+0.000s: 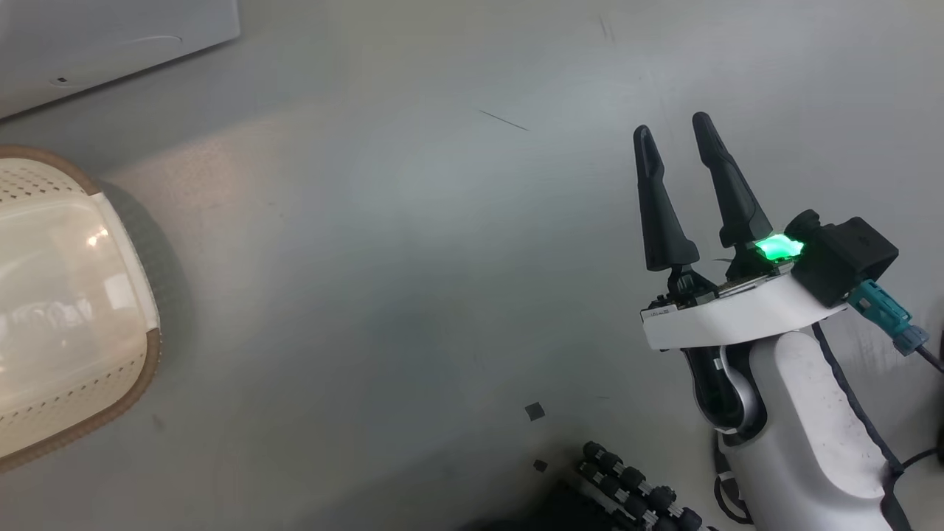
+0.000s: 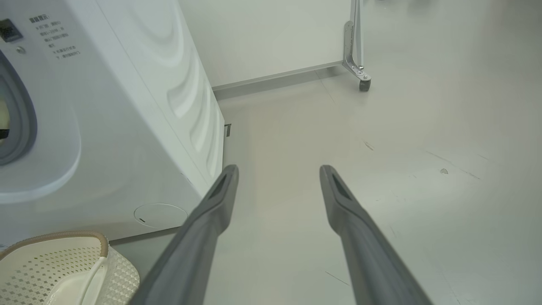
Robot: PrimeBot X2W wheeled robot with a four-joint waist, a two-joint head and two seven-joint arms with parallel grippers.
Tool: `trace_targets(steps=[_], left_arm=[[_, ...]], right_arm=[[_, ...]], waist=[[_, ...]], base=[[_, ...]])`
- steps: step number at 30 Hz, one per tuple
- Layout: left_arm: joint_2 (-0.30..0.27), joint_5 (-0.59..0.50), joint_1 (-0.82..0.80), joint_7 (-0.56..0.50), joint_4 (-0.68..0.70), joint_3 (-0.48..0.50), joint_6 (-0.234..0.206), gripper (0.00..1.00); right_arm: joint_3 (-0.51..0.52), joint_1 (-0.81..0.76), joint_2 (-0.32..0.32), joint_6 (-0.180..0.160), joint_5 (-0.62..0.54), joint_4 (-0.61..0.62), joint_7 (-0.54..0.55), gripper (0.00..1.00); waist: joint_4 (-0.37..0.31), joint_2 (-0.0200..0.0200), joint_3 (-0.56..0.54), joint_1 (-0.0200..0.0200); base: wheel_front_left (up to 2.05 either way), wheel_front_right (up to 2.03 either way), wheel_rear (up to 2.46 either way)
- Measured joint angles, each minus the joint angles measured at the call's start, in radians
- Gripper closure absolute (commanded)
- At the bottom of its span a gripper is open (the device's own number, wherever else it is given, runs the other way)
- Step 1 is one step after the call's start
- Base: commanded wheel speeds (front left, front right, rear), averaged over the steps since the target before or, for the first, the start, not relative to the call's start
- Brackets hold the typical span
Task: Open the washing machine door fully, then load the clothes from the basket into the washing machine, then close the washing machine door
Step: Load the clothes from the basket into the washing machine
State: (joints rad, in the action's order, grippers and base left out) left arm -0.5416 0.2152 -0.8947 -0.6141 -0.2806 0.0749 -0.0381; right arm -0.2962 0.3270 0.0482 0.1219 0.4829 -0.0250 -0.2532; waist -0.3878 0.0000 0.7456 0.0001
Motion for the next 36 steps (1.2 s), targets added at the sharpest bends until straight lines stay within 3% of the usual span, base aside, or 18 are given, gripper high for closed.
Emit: trace_targets(steps=[10,11,12,13,15,36], left_arm=[[-0.058,-0.082,-0.043,-0.035,-0.044,-0.007,-0.027,0.01],[-0.062,-0.084,-0.050,-0.038,-0.049,-0.007,-0.027,0.40],[-0.067,-0.084,-0.056,-0.038,-0.057,-0.006,-0.028,0.56],[-0.073,-0.084,-0.063,-0.043,-0.067,-0.004,-0.029,0.64],[-0.082,-0.091,-0.071,-0.046,-0.082,-0.002,-0.032,1.00],[-0.135,-0.111,-0.324,0.114,-0.073,-0.026,0.009,1.00]], right_arm=[[-0.001,0.015,-0.005,0.000,0.009,-0.008,0.000,0.00],[-0.001,0.015,-0.005,0.000,0.009,-0.009,0.000,0.00],[-0.001,0.015,-0.005,0.000,0.010,-0.009,0.000,0.00],[-0.002,0.015,-0.005,0.000,0.010,-0.009,0.000,0.00],[-0.004,0.016,-0.005,0.000,0.010,-0.010,0.000,0.00],[-0.037,0.060,-0.007,0.000,0.055,0.009,0.000,0.00]], waist=[[-0.039,0.0000,0.034,0.0000],[-0.040,0.0000,0.035,0.0000],[-0.041,0.0000,0.036,-0.0001],[-0.042,0.0000,0.036,-0.0001],[-0.042,0.0000,0.038,-0.0001],[-0.045,0.0000,0.083,-0.0001]], base=[[0.00,0.00,0.00],[0.00,0.00,0.00],[0.00,0.00,0.00],[0.00,0.00,0.00],[0.00,0.00,0.00],[0.00,0.00,0.00]])
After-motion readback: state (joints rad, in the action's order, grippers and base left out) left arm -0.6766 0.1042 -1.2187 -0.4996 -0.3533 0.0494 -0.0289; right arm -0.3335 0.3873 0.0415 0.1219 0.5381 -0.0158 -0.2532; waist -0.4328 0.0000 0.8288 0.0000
